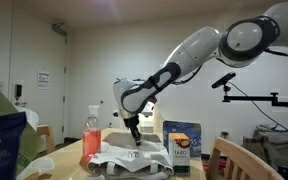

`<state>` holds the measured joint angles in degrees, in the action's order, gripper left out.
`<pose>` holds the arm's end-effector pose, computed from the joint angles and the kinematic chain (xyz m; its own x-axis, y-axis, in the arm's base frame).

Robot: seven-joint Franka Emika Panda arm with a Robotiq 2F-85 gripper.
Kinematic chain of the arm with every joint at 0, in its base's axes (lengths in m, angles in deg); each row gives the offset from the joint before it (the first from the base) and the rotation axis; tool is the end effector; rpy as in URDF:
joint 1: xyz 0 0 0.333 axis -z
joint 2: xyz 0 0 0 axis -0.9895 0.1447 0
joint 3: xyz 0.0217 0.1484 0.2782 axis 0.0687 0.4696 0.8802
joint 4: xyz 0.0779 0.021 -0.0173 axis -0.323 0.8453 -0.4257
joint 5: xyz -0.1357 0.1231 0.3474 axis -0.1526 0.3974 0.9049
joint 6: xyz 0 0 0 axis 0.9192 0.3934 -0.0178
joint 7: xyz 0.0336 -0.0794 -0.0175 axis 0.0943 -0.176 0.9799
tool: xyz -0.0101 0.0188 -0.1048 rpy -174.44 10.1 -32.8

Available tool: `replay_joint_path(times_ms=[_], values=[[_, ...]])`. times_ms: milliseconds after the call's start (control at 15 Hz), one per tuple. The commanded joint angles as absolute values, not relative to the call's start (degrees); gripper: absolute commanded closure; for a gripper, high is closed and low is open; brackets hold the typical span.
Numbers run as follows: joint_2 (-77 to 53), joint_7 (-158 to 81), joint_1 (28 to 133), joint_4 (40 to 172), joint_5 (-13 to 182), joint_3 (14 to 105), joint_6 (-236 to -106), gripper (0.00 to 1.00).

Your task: Flatten the bag

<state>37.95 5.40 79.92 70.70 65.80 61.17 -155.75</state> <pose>0.7700 -0.0177 0.1321 0.6220 0.7206 -0.3064 0.7821 -0.5908 0.1981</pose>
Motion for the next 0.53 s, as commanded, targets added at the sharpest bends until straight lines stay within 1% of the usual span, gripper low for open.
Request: replay_joint_path(times_ms=[0, 267, 467], values=[[30.8, 4.5, 78.3, 73.0, 62.8, 59.0, -156.6, 1.00], [28.4, 4.4, 77.9, 71.4, 60.2, 57.5, -156.1, 1.00], [29.4, 4.0, 78.8, 70.8, 60.5, 57.4, -156.9, 1.00]])
